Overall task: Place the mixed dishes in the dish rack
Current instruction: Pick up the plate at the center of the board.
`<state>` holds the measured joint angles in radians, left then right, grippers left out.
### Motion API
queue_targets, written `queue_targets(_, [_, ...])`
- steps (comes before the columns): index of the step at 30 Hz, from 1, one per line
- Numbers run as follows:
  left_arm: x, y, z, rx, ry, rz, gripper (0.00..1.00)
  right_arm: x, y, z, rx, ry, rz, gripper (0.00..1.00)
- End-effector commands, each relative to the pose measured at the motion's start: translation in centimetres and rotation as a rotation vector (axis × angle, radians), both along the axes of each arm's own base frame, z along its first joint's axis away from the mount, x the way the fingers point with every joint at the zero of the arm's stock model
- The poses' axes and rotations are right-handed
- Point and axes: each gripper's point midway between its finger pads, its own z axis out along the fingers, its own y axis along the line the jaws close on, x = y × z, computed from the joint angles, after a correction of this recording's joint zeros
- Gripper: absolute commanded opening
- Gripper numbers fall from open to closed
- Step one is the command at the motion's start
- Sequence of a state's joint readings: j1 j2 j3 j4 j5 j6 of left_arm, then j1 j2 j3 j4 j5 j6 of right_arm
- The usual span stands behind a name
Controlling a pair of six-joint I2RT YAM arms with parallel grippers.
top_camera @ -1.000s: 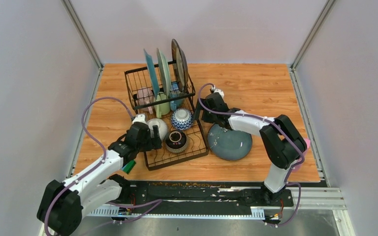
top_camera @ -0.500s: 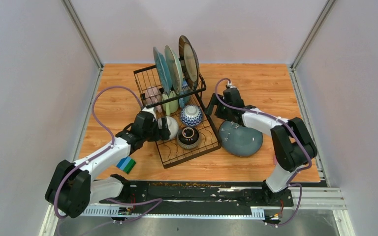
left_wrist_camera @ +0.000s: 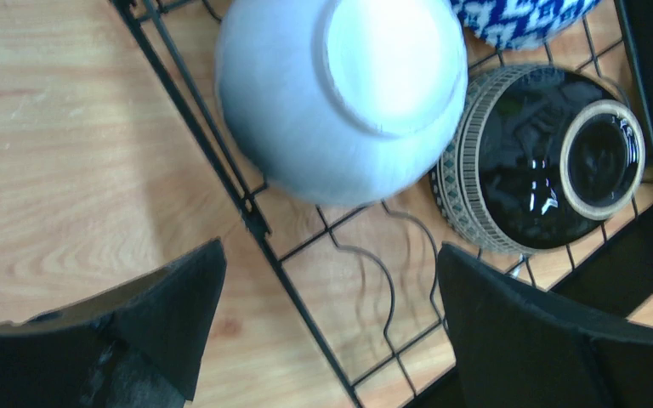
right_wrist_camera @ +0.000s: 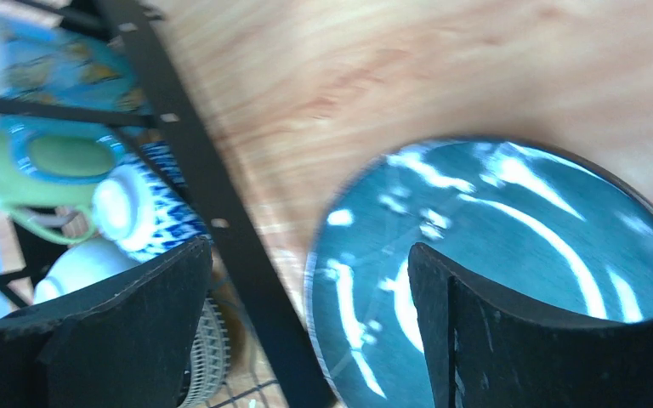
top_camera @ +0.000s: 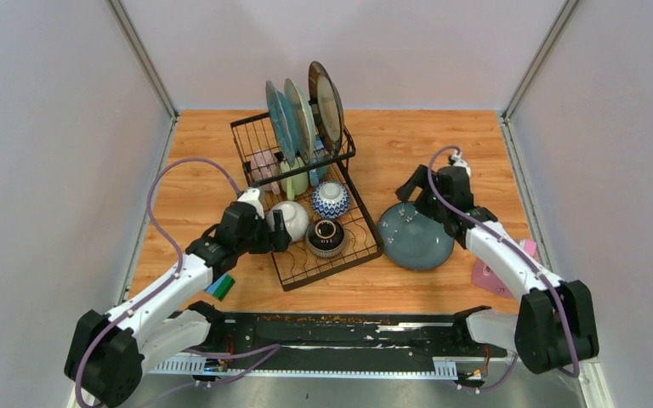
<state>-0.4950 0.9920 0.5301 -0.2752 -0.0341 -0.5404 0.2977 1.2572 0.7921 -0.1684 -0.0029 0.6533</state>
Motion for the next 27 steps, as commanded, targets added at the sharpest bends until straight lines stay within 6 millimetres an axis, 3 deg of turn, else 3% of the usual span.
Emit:
queue_targets(1, [0.0, -0.4, 2.3, -0.064, -0.078, -0.008, 1.00, -2.8, -4.5, -1.7, 0.044, 0.073, -0.207, 0.86])
queue_targets(4, [-1.0, 0.0, 2.0, -0.070, -0.066, -0.007, 1.00, -5.0, -7.0, -2.2, 0.056, 0.064, -0.325, 0.85])
queue_targets(12, [-1.7, -0.4, 3.0, -0.105, -0.078, -0.039, 1.00, -9.9, -9.4, -4.5, 0.128, 0.123, -0.504, 0.79])
queue_targets(19, [-2.1, -1.1, 3.1, -0.118, -0.066, -0.083, 1.00, -12.2, -9.7, -7.8, 0.165, 0.247, -0.567, 0.72])
queue_targets(27, [-2.3, -1.3, 3.6, -0.135, -0.074, -0.093, 1.00, -13.6, -9.1, -9.8, 0.213, 0.320, -0.583, 0.66])
